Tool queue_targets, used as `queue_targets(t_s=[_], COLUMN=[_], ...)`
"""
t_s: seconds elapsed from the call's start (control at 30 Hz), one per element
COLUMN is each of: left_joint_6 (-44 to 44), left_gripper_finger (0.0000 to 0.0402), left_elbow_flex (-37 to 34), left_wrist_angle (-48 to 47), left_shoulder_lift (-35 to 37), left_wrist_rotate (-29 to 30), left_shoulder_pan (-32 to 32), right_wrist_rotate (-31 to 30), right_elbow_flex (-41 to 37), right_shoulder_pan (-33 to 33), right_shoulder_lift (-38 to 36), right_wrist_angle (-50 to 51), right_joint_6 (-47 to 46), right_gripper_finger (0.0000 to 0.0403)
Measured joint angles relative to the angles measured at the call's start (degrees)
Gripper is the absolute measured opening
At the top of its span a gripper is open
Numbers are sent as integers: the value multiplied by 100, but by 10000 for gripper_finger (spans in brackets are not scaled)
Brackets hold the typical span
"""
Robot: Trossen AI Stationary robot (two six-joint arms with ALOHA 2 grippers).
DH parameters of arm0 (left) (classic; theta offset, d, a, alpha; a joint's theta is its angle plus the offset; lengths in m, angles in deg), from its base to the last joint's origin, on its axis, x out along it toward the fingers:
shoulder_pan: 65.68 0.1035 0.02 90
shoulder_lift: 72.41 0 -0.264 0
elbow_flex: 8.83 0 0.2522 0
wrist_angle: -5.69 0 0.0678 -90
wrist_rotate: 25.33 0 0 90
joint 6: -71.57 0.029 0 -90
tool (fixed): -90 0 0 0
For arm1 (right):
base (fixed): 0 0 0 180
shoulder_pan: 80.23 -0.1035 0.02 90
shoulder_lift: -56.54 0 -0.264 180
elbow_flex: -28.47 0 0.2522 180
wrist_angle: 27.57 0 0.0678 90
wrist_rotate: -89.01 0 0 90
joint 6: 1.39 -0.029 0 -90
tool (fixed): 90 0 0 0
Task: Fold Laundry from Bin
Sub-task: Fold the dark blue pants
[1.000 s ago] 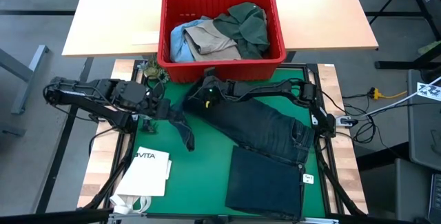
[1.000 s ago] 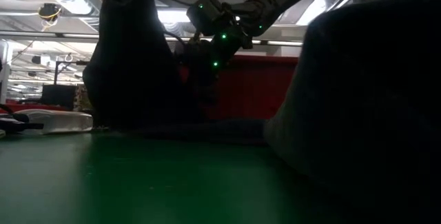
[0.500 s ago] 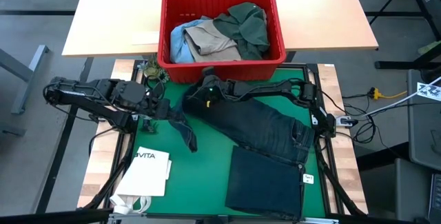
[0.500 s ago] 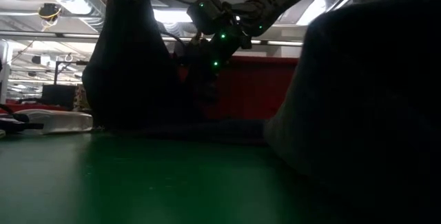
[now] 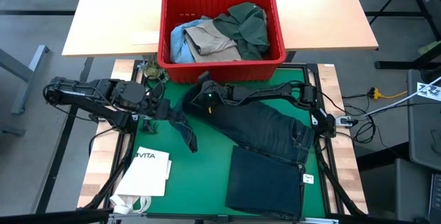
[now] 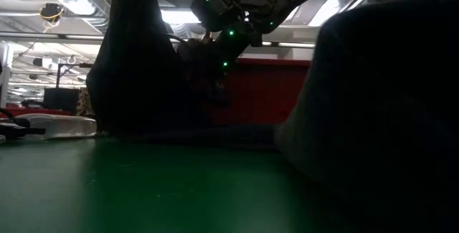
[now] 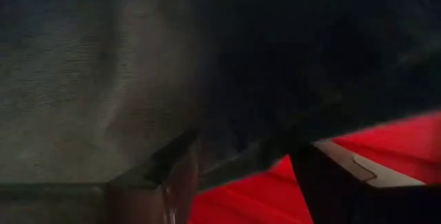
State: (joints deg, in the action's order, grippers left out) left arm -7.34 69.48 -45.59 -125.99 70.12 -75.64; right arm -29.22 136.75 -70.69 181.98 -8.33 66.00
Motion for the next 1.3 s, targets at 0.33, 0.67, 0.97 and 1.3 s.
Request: queue_targets(t_s=[0.33, 0.67, 0.97, 1.3], left_joint_6=[4, 9, 295, 515], left_gripper_finger=[9, 9, 9, 9], left_elbow_flex=[0, 0, 0, 2], left_wrist_angle=[-24, -68, -96, 320], left_shoulder_lift=[-2, -4, -54, -762], left_wrist_rotate=[2, 9, 417, 463], left_shoulder_pan=[0, -22, -140, -74], right_wrist_rotate=[-1074, -564, -240, 1050], right_elbow_flex=[3, 7, 4, 2], right_shoulder_pan=[-122, -91, -175, -203], right_shoulder_lift=[-68, -640, -1266, -2446], right_wrist_angle=[174, 332, 2157, 3873], right_joint_6=[644, 640, 5, -1045], right_gripper_finger=[218, 218, 218, 218])
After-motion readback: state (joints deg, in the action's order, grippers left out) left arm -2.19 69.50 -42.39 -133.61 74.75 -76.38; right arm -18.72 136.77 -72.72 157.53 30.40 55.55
